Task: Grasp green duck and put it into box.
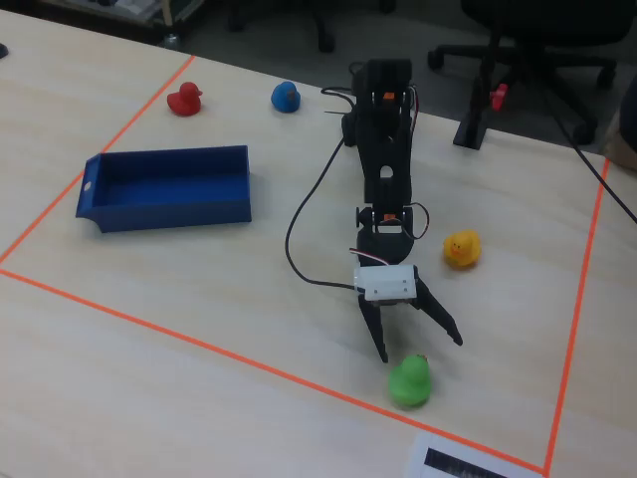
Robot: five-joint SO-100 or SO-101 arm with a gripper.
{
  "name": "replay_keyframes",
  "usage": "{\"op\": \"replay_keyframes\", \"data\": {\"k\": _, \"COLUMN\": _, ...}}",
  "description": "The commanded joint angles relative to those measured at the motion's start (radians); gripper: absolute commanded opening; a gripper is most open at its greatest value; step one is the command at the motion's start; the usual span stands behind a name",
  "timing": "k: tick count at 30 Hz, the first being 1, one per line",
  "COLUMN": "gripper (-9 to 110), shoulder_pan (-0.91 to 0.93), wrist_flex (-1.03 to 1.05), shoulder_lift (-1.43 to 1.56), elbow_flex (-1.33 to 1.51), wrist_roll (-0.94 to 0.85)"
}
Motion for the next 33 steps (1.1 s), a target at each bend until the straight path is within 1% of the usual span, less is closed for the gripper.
{"op": "replay_keyframes", "data": {"k": 1, "gripper": 47, "shoulder_pan": 0.011, "wrist_flex": 0.009, "shoulder_lift": -0.012, "elbow_flex": -0.106, "wrist_roll": 0.003}}
{"op": "replay_keyframes", "data": {"k": 8, "gripper": 47, "shoulder_pan": 0.012, "wrist_flex": 0.002, "shoulder_lift": -0.055, "elbow_flex": -0.152, "wrist_roll": -0.006}}
{"op": "replay_keyframes", "data": {"k": 15, "gripper": 42, "shoulder_pan": -0.014, "wrist_flex": 0.009, "shoulder_lift": -0.107, "elbow_flex": -0.222, "wrist_roll": -0.008}}
{"op": "replay_keyframes", "data": {"k": 29, "gripper": 40, "shoulder_pan": -0.014, "wrist_flex": 0.031, "shoulder_lift": -0.164, "elbow_flex": -0.284, "wrist_roll": -0.018}}
{"op": "replay_keyframes", "data": {"k": 30, "gripper": 39, "shoulder_pan": -0.014, "wrist_flex": 0.031, "shoulder_lift": -0.167, "elbow_flex": -0.288, "wrist_roll": -0.021}}
{"op": "replay_keyframes", "data": {"k": 31, "gripper": 36, "shoulder_pan": -0.014, "wrist_flex": 0.031, "shoulder_lift": -0.169, "elbow_flex": -0.29, "wrist_roll": -0.032}}
{"op": "replay_keyframes", "data": {"k": 33, "gripper": 23, "shoulder_pan": -0.017, "wrist_flex": 0.015, "shoulder_lift": -0.173, "elbow_flex": -0.284, "wrist_roll": -0.077}}
